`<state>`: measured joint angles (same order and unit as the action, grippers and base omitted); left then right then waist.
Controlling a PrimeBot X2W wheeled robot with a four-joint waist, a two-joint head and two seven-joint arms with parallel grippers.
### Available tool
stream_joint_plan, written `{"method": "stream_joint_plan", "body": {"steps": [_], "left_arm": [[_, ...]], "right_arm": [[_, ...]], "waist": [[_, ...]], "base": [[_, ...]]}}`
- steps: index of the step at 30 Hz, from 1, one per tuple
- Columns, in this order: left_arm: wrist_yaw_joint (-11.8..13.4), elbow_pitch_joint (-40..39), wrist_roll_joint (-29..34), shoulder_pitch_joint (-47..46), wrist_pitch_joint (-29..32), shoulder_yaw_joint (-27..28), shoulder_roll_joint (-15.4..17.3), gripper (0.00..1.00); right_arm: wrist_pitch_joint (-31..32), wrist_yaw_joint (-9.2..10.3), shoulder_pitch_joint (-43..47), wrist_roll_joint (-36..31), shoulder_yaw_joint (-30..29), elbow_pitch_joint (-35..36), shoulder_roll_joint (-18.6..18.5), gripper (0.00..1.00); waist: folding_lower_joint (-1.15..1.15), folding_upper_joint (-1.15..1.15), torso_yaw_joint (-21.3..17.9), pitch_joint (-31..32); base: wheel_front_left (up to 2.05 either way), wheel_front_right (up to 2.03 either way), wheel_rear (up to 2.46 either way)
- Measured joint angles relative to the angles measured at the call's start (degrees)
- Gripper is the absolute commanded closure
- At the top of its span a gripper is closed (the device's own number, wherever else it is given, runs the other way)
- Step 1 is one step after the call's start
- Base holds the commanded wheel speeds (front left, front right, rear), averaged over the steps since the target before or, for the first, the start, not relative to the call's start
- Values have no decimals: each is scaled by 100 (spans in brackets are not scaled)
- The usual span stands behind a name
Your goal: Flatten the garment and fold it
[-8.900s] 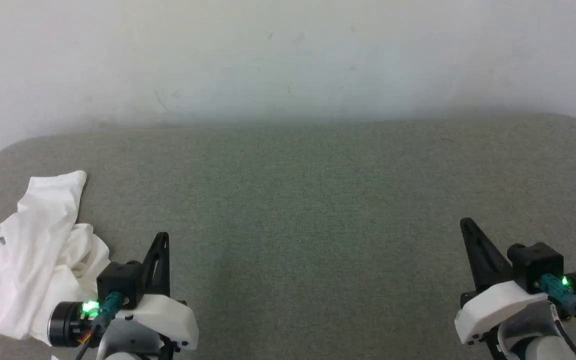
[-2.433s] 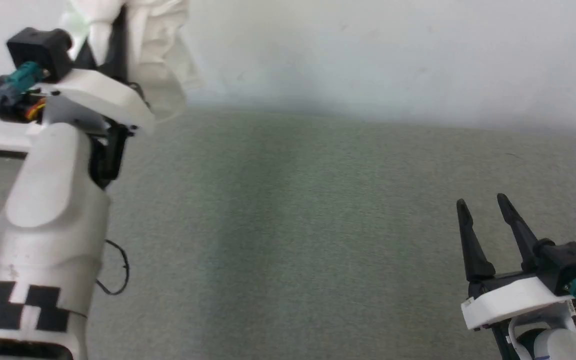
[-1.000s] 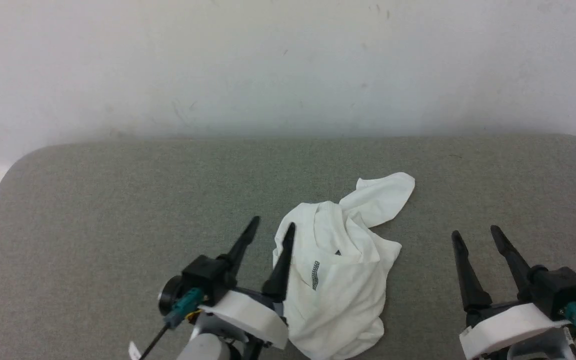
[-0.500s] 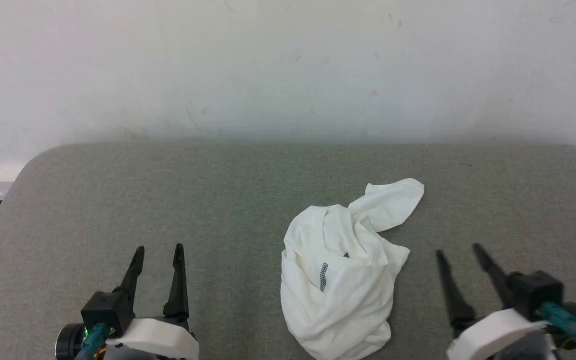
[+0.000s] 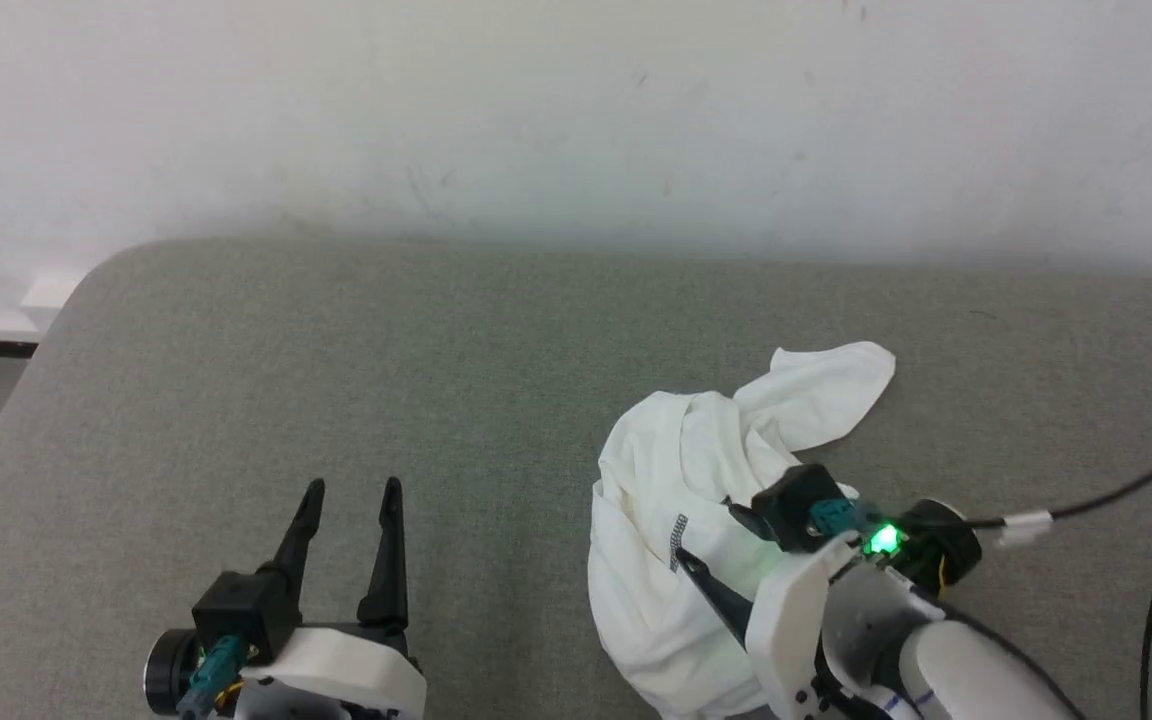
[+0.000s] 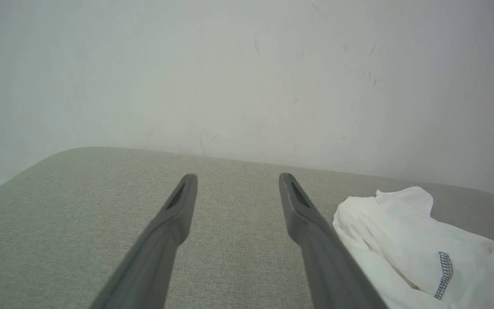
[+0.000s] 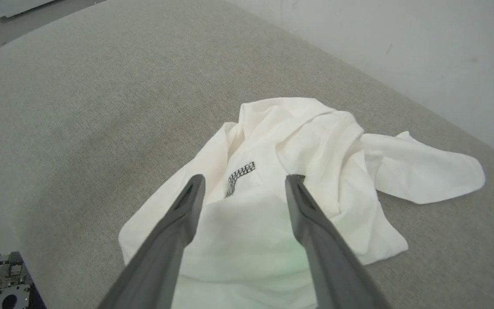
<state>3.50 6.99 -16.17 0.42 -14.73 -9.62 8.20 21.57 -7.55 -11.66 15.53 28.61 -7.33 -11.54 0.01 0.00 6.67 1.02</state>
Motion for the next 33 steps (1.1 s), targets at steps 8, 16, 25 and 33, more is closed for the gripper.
{"method": "stream_joint_plan", "body": {"steps": [8, 16, 25, 33], "left_arm": [[-110, 100, 73, -81, 0, 91, -164, 0], [-154, 102, 220, -79, 0, 276, -264, 0], [-253, 108, 311, -78, 0, 380, -344, 0], [-303, 122, 361, -77, 0, 450, -407, 0]], "right_arm": [[672, 0, -578, 896, 913, -420, -652, 100], [-196, -2, -627, 760, -361, 90, -799, 100], [-509, 1, 934, -52, -4013, 211, 133, 100], [-611, 1, 1795, -553, -5319, -157, 808, 0]], "waist": [[0, 0, 72, -184], [0, 0, -103, -172], [-1, 0, -311, -129], [-1, 0, -356, -137]], "base": [[0, 0, 0], [0, 0, 0], [0, 0, 0], [0, 0, 0]]}}
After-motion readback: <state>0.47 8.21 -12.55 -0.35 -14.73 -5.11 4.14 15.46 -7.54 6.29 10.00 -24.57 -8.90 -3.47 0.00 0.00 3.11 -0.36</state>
